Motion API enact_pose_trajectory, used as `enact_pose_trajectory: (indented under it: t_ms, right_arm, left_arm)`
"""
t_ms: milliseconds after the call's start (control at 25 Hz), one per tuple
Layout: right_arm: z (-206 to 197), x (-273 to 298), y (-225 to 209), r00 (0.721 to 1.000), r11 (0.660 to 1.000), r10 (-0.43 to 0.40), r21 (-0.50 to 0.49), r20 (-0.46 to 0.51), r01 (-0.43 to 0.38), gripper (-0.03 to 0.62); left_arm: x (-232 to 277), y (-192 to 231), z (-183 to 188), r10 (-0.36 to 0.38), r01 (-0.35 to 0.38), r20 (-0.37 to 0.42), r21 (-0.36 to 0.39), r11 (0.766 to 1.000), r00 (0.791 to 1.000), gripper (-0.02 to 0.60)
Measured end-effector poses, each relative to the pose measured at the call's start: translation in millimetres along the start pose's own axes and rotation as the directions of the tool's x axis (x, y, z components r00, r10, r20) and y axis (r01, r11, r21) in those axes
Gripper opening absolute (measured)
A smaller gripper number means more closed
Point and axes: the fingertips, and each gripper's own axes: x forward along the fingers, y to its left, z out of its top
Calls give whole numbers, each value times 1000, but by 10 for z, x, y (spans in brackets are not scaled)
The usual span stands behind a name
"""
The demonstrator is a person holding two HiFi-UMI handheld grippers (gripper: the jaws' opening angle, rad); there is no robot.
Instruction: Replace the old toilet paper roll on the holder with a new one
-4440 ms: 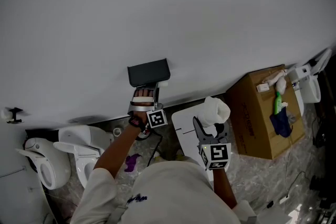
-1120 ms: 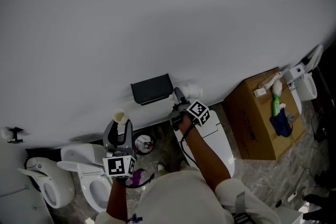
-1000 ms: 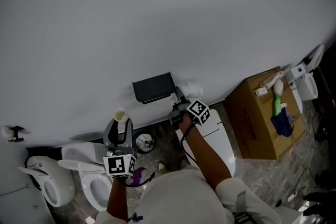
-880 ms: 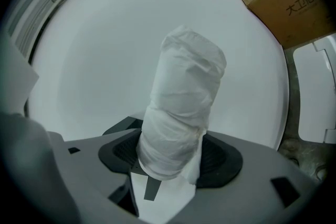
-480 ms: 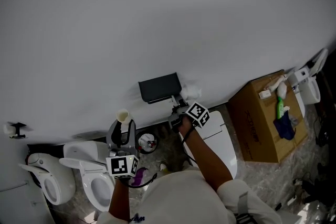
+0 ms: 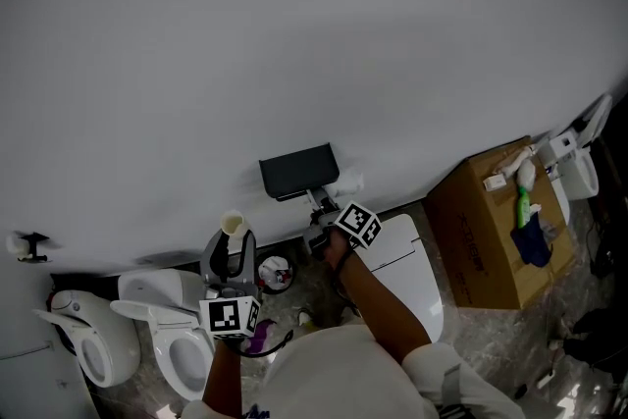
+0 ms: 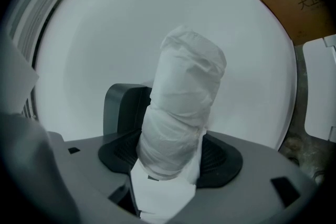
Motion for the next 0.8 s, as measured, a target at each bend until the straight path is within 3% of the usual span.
enact_pose_trajectory:
  t_ms: [560,800]
  right_arm:
    - [-534,135,112,997,1000,17,-15,-82,-19,313]
    - [-641,192,122,998,1000,18,11,-67,-17,313]
  left_arm:
    - [-154,54,-21,15,-15,-3,-6,1000,1000,172]
    - [-227,73,-11,20,-20,0,12,1000,1000,172]
